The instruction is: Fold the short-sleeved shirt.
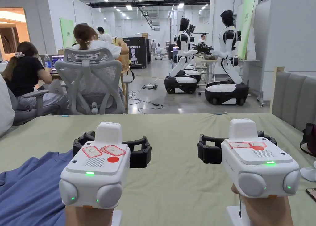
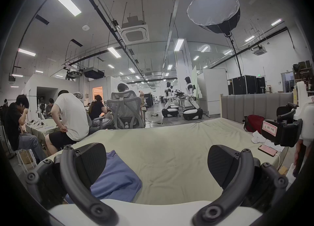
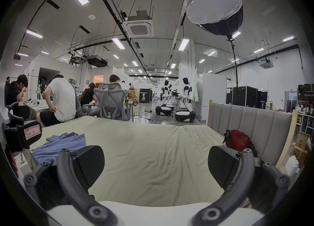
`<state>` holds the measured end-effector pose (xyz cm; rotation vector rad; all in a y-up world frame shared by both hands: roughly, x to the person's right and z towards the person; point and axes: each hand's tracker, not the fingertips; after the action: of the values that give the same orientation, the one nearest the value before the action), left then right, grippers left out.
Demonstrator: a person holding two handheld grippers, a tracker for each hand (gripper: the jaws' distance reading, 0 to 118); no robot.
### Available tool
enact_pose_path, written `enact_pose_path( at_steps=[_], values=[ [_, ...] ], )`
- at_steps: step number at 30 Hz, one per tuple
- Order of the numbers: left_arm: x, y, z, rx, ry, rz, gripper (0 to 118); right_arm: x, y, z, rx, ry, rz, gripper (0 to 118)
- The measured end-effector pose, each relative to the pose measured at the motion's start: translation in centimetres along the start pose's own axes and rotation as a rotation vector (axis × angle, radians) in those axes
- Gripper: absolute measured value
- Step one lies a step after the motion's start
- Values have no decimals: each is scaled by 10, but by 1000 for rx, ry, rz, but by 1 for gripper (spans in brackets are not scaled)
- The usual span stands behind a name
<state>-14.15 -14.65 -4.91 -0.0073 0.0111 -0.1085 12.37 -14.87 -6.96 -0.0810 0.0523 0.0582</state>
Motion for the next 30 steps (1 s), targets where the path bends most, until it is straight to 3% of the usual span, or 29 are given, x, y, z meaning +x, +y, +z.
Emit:
enact_pose_path(
  at_steps=[30],
  values=[
    [1, 2, 0, 3, -8, -15, 118, 1, 1, -1, -10, -17, -8, 118]
  ],
)
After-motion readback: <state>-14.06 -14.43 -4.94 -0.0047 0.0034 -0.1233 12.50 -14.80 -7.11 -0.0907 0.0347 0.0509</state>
